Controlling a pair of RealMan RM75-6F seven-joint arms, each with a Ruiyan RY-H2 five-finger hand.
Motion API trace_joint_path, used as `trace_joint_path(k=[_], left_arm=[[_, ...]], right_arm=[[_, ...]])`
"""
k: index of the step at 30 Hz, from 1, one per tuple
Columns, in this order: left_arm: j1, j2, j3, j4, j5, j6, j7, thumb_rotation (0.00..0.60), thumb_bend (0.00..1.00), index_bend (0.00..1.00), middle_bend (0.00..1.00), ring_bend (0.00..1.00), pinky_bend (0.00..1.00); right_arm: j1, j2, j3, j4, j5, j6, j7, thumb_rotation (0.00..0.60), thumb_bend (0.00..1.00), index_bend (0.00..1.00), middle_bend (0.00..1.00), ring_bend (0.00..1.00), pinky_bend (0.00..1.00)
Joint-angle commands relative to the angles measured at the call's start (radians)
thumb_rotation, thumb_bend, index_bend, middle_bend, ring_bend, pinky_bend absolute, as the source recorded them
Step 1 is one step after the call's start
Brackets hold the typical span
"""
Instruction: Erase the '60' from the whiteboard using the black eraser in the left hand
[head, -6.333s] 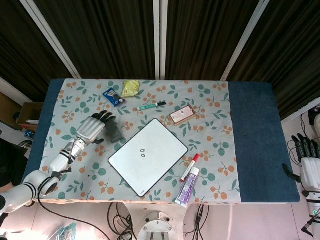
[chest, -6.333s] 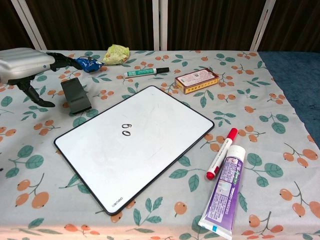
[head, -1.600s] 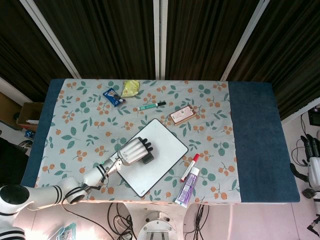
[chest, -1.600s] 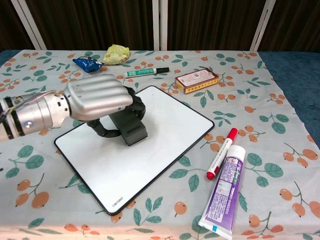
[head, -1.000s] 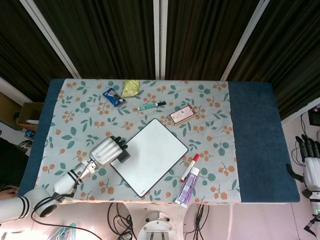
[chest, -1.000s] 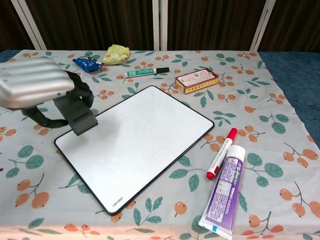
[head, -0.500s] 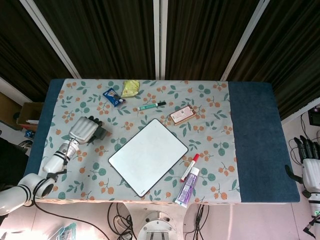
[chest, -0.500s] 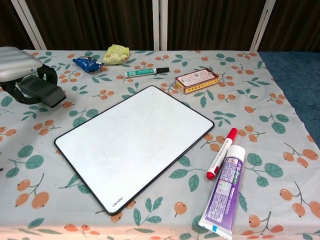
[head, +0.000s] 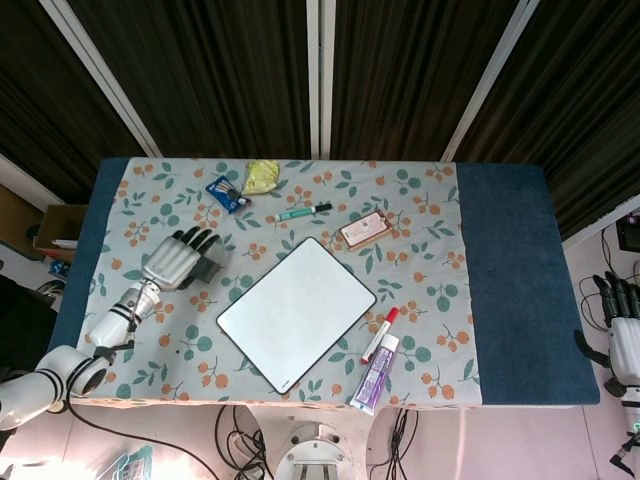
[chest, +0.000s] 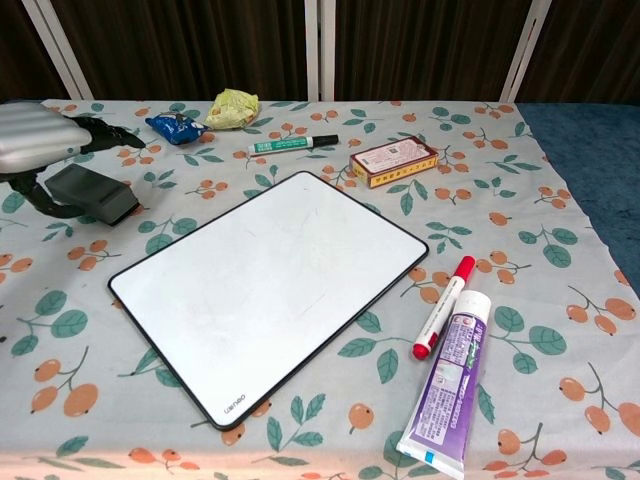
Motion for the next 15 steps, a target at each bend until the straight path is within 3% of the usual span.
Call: trace_joint_path(k=[1, 5, 8, 10, 12, 15], left_arm=[[0.020, 0.030, -0.002, -0.034, 0.000, 0.032, 0.014, 0.600, 0.24, 0.05, 0.06, 0.08, 0.25], [0.096, 0.109, -0.002, -0.135, -0.023, 0.133, 0.047, 0.600, 0.22, 0.05, 0.06, 0.08, 0.25], [0.209, 0.172, -0.014, -0.259, -0.055, 0.294, 0.004, 0.600, 0.18, 0.05, 0.06, 0.06, 0.25], [0.305, 0.197, -0.008, -0.323, -0.032, 0.451, -0.096, 0.600, 0.16, 0.06, 0.05, 0.04, 0.25], [0.392, 0.208, 0.015, -0.331, -0.003, 0.576, -0.158, 0.587, 0.14, 0.07, 0.05, 0.04, 0.24], [0.484, 0.206, 0.042, -0.311, 0.003, 0.668, -0.203, 0.549, 0.13, 0.07, 0.05, 0.04, 0.23]], right_arm=[[-0.002, 0.001, 0.001, 0.002, 0.000, 0.004, 0.004, 0.600, 0.22, 0.00, 0.00, 0.00, 0.00], [-0.007, 0.002, 0.001, 0.010, 0.005, 0.004, 0.012, 0.600, 0.22, 0.00, 0.00, 0.00, 0.00], [-0.010, -0.007, -0.003, 0.033, 0.004, 0.002, 0.032, 0.600, 0.21, 0.00, 0.00, 0.00, 0.00], [-0.012, -0.021, -0.011, 0.069, -0.013, 0.010, 0.063, 0.600, 0.20, 0.00, 0.00, 0.00, 0.00], [-0.015, -0.048, -0.014, 0.125, -0.029, 0.031, 0.099, 0.600, 0.18, 0.00, 0.00, 0.00, 0.00], [-0.017, -0.086, -0.011, 0.201, -0.026, 0.038, 0.103, 0.600, 0.18, 0.00, 0.00, 0.00, 0.00]])
